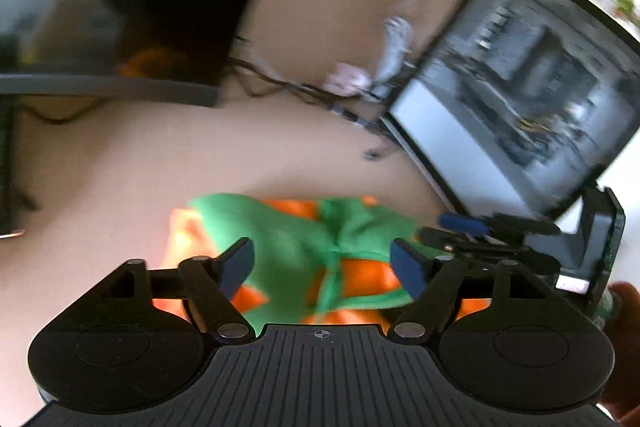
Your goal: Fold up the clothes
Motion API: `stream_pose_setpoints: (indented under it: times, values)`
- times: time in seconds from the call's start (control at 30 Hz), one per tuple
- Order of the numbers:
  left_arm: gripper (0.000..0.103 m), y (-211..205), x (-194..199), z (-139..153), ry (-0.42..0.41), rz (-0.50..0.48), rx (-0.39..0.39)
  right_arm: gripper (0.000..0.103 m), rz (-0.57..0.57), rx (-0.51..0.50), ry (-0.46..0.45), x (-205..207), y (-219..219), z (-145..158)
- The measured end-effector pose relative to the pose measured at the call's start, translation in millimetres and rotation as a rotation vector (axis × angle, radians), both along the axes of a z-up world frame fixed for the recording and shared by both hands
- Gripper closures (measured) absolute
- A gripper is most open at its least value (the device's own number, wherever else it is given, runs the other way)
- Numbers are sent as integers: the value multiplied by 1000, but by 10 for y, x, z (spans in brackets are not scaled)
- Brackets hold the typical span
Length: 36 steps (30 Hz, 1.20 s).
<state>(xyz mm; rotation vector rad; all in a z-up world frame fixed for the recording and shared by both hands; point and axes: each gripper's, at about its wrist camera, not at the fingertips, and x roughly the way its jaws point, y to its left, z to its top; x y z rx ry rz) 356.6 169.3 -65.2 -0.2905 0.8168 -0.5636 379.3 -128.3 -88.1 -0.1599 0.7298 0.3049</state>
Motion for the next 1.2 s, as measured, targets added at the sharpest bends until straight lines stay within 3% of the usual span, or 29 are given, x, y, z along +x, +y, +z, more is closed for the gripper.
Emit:
stream_pose_setpoints:
  times: [0.1, 0.17, 0.27, 0.37, 0.6, 0.77, 0.9, 0.97, 1.07, 1.13, 1.2]
  values:
    - [18, -146, 162, -307, 105, 0, 43, 53, 20, -39, 78, 44, 33, -202]
    - [17, -191, 213, -439, 120, -4, 77, 50, 6, 0, 105, 80, -46, -213]
    - [16, -156, 219, -361, 125, -13, 78, 49, -16, 59, 139, 127, -169, -207]
    - [15, -55, 205, -291, 134, 17, 48, 49, -33, 108, 125, 119, -309, -34]
    - [18, 62, 131, -172, 116, 27, -15, 49, -27, 108, 32, 39, -258, 172]
    - [21, 36, 126, -123, 116, 21, -46, 49, 58, 99, 40, 217, 44, 179]
    - [21, -101, 211, -385, 205, 33, 56, 49, 118, 23, 124, 402, 190, -90]
    - [20, -86, 190, -376, 201, 31, 52, 49, 153, -10, 156, 476, 242, -185]
    - [14, 11, 160, -327, 215, 70, 17, 49, 256, 12, 107, 523, 313, -1]
    - [13, 65, 145, -322, 224, 103, 4, 37, 318, 28, 87, 644, 420, 66]
    - [13, 137, 123, -330, 241, 135, -17, 35, 367, 38, 92, 793, 559, 47]
